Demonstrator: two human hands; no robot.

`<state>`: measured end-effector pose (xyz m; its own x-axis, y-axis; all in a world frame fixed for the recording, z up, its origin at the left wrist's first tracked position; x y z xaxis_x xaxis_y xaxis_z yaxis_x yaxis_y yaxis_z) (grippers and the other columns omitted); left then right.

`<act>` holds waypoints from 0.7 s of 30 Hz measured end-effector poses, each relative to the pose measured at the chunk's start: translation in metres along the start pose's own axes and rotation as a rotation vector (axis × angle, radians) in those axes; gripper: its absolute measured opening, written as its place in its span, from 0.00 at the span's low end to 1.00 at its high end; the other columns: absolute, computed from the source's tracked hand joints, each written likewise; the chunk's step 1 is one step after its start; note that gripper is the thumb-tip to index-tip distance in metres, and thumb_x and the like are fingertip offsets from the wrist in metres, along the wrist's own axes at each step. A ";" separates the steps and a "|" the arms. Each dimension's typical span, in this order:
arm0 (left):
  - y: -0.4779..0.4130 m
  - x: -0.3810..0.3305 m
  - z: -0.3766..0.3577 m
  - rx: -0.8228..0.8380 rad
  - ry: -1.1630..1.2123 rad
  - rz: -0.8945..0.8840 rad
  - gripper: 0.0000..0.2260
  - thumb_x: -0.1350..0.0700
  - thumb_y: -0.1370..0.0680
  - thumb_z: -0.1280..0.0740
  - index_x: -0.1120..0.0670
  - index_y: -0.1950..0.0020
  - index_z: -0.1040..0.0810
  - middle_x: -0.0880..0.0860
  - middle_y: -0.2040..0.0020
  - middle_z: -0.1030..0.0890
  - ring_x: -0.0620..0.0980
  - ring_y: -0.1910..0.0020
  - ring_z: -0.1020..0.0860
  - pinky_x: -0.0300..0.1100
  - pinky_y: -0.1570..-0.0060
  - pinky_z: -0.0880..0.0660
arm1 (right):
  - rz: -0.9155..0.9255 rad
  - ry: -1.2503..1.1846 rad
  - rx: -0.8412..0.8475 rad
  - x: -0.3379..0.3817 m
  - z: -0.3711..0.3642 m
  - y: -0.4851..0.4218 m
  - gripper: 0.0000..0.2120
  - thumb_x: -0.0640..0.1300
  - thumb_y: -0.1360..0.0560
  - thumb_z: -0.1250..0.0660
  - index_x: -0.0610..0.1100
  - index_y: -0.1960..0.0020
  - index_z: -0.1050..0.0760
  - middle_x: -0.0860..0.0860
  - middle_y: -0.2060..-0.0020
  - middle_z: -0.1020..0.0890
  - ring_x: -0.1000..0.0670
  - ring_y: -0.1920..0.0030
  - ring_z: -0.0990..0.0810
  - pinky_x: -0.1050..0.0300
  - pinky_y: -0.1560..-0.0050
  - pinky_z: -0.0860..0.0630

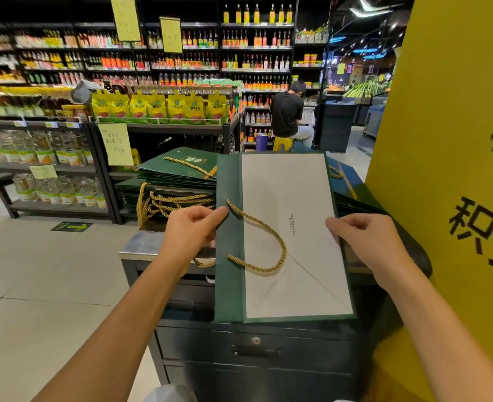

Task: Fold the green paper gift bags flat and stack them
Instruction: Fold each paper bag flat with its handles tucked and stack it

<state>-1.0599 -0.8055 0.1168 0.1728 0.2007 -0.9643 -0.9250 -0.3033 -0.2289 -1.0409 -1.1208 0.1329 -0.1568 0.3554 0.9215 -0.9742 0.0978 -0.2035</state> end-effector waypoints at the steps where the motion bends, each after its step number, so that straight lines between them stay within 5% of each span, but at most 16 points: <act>1: 0.002 -0.005 0.002 -0.024 -0.019 -0.039 0.10 0.51 0.22 0.28 0.57 0.58 0.15 0.50 0.66 0.16 0.48 0.68 0.19 0.39 0.66 0.21 | 0.006 -0.022 -0.008 0.005 0.002 0.001 0.08 0.48 0.23 0.27 0.43 0.56 0.15 0.44 0.55 0.14 0.45 0.51 0.18 0.61 0.60 0.27; 3: 0.005 -0.016 0.007 -0.061 -0.045 -0.095 0.10 0.51 0.22 0.28 0.56 0.60 0.15 0.50 0.70 0.19 0.43 0.71 0.24 0.40 0.68 0.24 | 0.037 -0.066 -0.022 0.015 0.007 0.001 0.07 0.48 0.24 0.26 0.44 0.56 0.15 0.46 0.58 0.14 0.49 0.57 0.19 0.60 0.60 0.27; 6: 0.005 -0.035 0.011 -0.056 0.037 -0.125 0.10 0.52 0.21 0.29 0.57 0.57 0.15 0.53 0.71 0.21 0.49 0.73 0.25 0.55 0.62 0.21 | 0.091 -0.158 -0.036 0.039 0.011 0.002 0.07 0.48 0.23 0.28 0.45 0.55 0.17 0.49 0.68 0.17 0.57 0.69 0.23 0.63 0.66 0.25; 8: 0.006 -0.054 0.014 -0.040 0.123 -0.159 0.10 0.51 0.21 0.30 0.58 0.54 0.16 0.53 0.70 0.21 0.50 0.73 0.23 0.51 0.65 0.23 | 0.126 -0.249 -0.059 0.055 0.017 0.003 0.08 0.48 0.21 0.29 0.43 0.54 0.18 0.47 0.68 0.21 0.58 0.73 0.27 0.67 0.72 0.28; 12: 0.007 -0.089 0.026 -0.032 0.245 -0.256 0.16 0.45 0.25 0.32 0.58 0.55 0.18 0.53 0.68 0.19 0.49 0.69 0.18 0.37 0.72 0.27 | 0.195 -0.410 -0.082 0.084 0.028 0.002 0.11 0.52 0.19 0.34 0.45 0.52 0.19 0.48 0.66 0.18 0.54 0.69 0.24 0.62 0.69 0.28; 18: 0.012 -0.121 0.035 0.009 0.416 -0.359 0.16 0.46 0.20 0.37 0.54 0.61 0.17 0.52 0.65 0.16 0.47 0.66 0.17 0.34 0.69 0.24 | 0.248 -0.681 0.016 0.108 0.029 0.002 0.17 0.51 0.16 0.40 0.40 0.53 0.22 0.43 0.65 0.17 0.48 0.68 0.23 0.57 0.70 0.27; 21: 0.011 -0.115 0.037 -0.062 0.332 -0.306 0.15 0.50 0.19 0.34 0.51 0.62 0.14 0.53 0.63 0.17 0.47 0.68 0.23 0.35 0.69 0.27 | 0.226 -0.619 0.005 0.103 0.029 0.000 0.12 0.48 0.18 0.35 0.44 0.57 0.19 0.52 0.66 0.15 0.54 0.66 0.19 0.63 0.66 0.24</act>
<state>-1.1024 -0.7976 0.2306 0.5439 -0.0165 -0.8390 -0.7940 -0.3337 -0.5081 -1.0617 -1.1109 0.2372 -0.4206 -0.2337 0.8766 -0.9068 0.0788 -0.4141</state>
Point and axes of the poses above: each hand's wrist, its own y-axis away from the middle knuckle, its own z-axis out of the back of the hand, x = y × z, the point moved 7 cm from there along -y, towards the middle knuckle
